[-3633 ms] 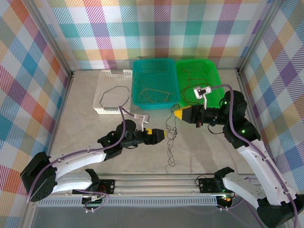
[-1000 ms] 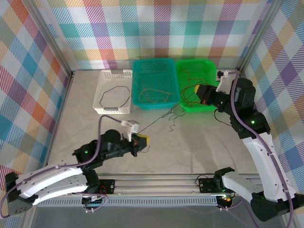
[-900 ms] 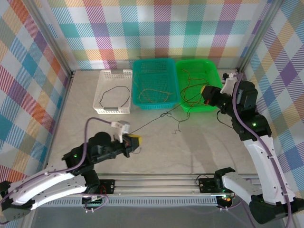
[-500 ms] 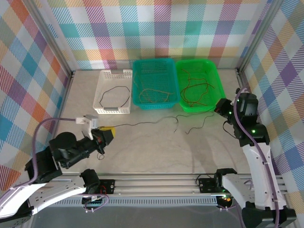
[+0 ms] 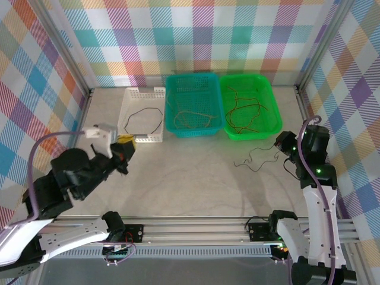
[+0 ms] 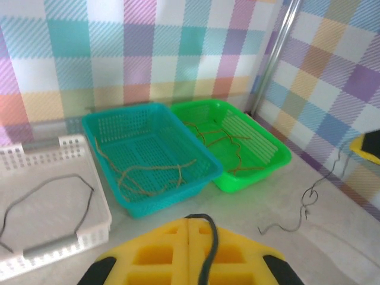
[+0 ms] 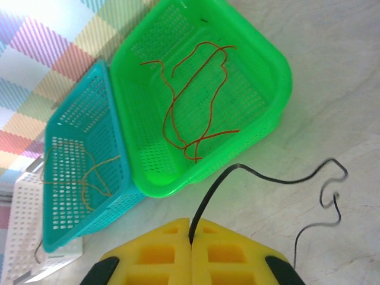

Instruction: Untangle the cables

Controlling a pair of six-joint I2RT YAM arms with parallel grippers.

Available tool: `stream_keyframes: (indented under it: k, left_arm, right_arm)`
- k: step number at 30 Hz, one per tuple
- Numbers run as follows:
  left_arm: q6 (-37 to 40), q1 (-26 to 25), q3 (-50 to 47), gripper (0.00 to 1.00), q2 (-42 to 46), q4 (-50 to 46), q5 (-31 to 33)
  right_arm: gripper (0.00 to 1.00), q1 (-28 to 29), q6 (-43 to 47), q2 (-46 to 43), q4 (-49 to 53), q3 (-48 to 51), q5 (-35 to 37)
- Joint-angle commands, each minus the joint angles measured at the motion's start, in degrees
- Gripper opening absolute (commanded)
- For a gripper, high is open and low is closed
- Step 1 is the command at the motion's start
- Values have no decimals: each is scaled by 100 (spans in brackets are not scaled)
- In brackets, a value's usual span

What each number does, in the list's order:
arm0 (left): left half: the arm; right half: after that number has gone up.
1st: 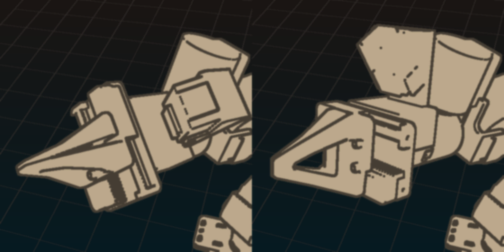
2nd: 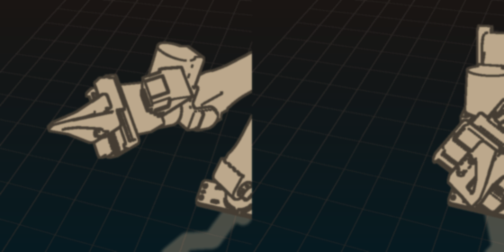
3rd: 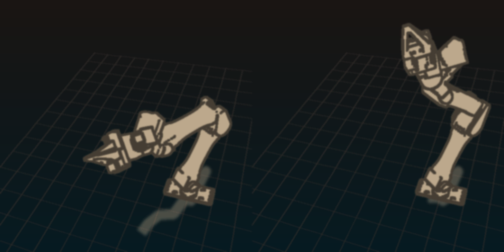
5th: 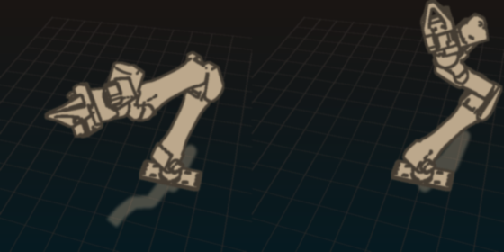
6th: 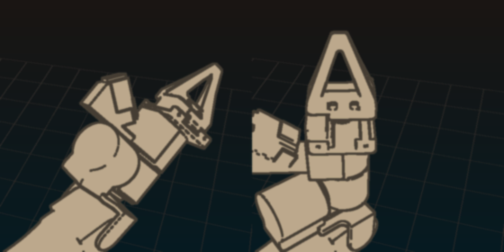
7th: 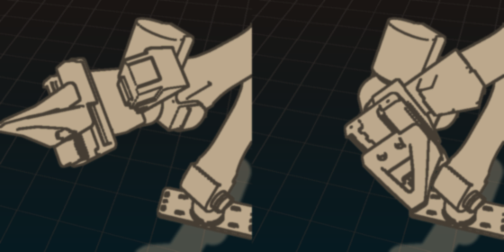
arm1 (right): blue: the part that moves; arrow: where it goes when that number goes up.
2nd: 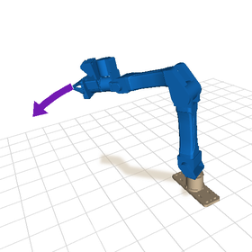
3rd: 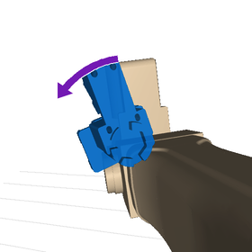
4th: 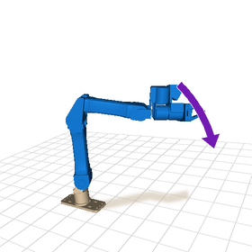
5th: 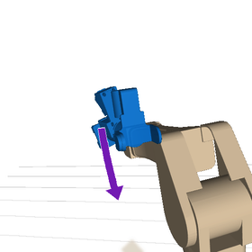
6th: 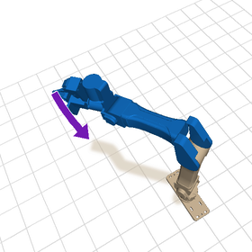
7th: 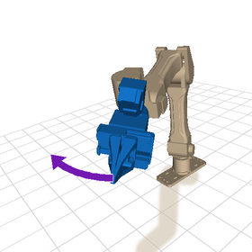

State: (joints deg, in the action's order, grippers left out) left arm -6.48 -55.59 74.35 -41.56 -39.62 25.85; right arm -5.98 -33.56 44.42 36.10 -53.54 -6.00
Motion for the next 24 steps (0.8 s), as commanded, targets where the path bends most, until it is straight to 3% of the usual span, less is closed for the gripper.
stream_keyframes:
  k: [1, 5, 12, 17, 24]
  left_arm:
    - [611, 431, 460, 0, -671, 760, -151]
    - [165, 1983, 1070, 0, -1476, 1104, -1511]
    - [-436, 3375, 1778, 0, -2837, 1747, -2474]
    - [-668, 4019, 2150, 0, -3712, 2075, -2776]
    - [-741, 4372, 2268, 0, -4782, 2748, -2813]
  right_arm:
    - [0, -2, -50, -127, -256, 13, -447]
    - [0, -1, -2, -168, -336, -66, -859]
    - [0, 2, 154, -310, -360, -255, -1262]
    - [0, 5, 218, -415, -348, -482, -1535]
    - [0, 9, 138, -452, -466, -717, -1915]
